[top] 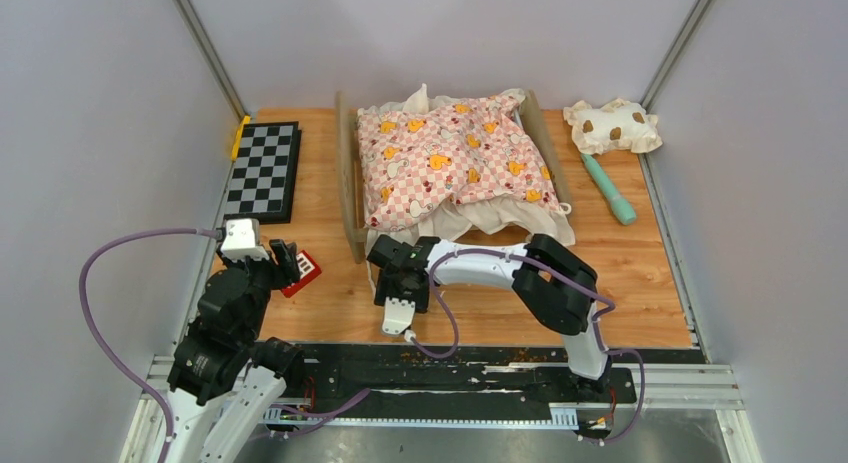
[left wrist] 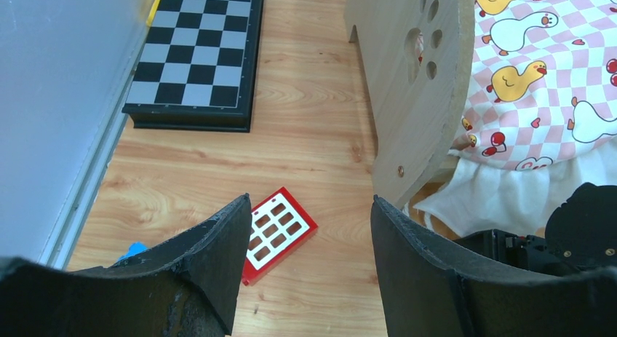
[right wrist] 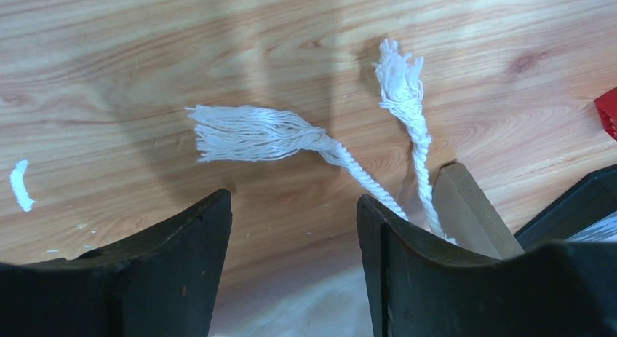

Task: Set up the pet bed
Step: Adjust the ropes on the bed frame, then tie the ropes to the bed frame.

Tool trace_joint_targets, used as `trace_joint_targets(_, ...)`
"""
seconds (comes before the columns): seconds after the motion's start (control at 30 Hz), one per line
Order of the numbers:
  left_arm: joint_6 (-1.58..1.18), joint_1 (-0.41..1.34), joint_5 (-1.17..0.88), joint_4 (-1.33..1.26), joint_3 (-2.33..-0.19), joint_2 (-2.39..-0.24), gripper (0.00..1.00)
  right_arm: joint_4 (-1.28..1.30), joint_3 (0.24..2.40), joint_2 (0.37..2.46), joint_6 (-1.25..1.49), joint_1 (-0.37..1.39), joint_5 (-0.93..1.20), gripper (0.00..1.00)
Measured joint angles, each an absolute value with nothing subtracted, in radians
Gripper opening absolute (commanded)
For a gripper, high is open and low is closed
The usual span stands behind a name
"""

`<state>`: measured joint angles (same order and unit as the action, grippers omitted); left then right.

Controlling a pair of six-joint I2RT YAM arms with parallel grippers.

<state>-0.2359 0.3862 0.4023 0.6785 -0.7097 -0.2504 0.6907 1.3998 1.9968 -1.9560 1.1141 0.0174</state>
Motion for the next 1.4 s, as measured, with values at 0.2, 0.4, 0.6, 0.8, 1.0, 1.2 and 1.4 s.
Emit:
trace_joint_targets(0.2, -0.236, 0.386, 0.402, 0.678, -0.709, -0.250, 0.68, 0.690, 1.427, 2.026, -1.996, 1.118, 0.015, 0.63)
trace_joint_targets(0.4, -0.236, 0.386, 0.402, 0.678, -0.707, -0.250, 0.68, 0.699, 1.444, 2.037, -2.003, 1.146, 0.029, 0.63)
trace_joint_targets(0.6, -0.236, 0.386, 0.403, 0.678, -0.707, -0.250, 0.68, 0.739, 1.469, 2.050, -2.002, 1.172, 0.043, 0.57)
trace_joint_targets(0.8, -0.236, 0.386, 0.403, 0.678, -0.707, -0.250, 0.68, 0.868, 1.576, 2.109, -1.960, 1.176, 0.057, 0.50)
trace_joint_targets(1.0, -0.236, 0.386, 0.403, 0.678, -0.707, -0.249, 0.68, 0.981, 1.670, 2.164, -1.906, 1.182, 0.061, 0.39)
trace_joint_targets(1.2, -0.236, 0.386, 0.402, 0.678, -0.704, -0.239, 0.68, 1.062, 1.719, 2.194, -1.864, 1.191, 0.064, 0.20)
trace_joint_targets(1.4, -0.236, 0.386, 0.403, 0.678, -0.698, -0.239, 0.68, 1.093, 1.730, 2.200, -1.842, 1.188, 0.083, 0.00)
